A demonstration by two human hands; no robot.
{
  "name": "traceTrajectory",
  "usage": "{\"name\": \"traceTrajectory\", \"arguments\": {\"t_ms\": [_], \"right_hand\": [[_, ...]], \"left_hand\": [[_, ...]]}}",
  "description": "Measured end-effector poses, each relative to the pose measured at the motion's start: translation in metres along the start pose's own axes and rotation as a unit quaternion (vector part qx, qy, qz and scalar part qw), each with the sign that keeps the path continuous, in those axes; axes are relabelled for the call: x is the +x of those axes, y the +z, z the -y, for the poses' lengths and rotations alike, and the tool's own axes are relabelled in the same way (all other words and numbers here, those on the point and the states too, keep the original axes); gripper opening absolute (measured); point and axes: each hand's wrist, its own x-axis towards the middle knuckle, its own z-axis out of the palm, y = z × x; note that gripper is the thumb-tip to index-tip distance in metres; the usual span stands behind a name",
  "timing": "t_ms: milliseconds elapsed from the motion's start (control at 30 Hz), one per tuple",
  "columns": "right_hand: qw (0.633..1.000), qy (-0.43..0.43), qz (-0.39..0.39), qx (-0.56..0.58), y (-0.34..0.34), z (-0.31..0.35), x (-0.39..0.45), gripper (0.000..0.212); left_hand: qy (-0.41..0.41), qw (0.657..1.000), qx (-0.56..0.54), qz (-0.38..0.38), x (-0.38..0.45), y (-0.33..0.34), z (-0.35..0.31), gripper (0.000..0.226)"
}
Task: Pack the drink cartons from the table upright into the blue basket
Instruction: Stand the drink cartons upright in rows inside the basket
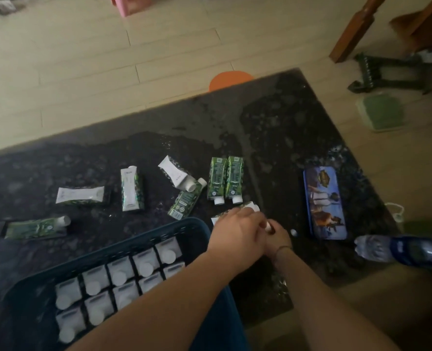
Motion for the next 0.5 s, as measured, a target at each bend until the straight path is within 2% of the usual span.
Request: {"name": "traceTrajectory", "arguments": {"t_ms": [67,100,200,267,333,433,500], "right_hand": [[0.998,0.002,0.025,0.059,-0.010,-0.007,-0.015,0.031],[0.997,-0.025,0.013,0.068,-0.016,-0.010,-0.025,0.032],[0.976,-0.215,-0.026,0.020,-0.042,-0.010,-0.069,0.040],[0.938,-0.340,-0.020,-0.068,-0.072,-0.003,-0.098,0.042],[0.906,-0.410,-0.010,-0.100,-0.104,0.008,-0.126,0.037],[0.877,-0.472,0.000,-0.090,-0.135,0.034,-0.168,0.030],[0.870,-0.478,0.040,-0.116,-0.140,0.049,-0.188,0.050]], "left_hand": [[0.015,1.000,0.002,0.007,0.000,0.007,0.002,0.027],[0.026,1.000,0.000,0.017,0.001,0.009,0.002,0.035],[0.064,0.992,-0.021,0.108,0.001,0.007,0.002,0.072],[0.108,0.975,-0.039,0.190,-0.002,-0.002,-0.003,0.096],[0.149,0.963,-0.057,0.217,-0.009,-0.010,-0.015,0.110],[0.117,0.963,-0.145,0.195,-0.019,-0.022,-0.033,0.102],[0.112,0.974,-0.141,0.138,-0.032,-0.029,-0.036,0.078]]}}
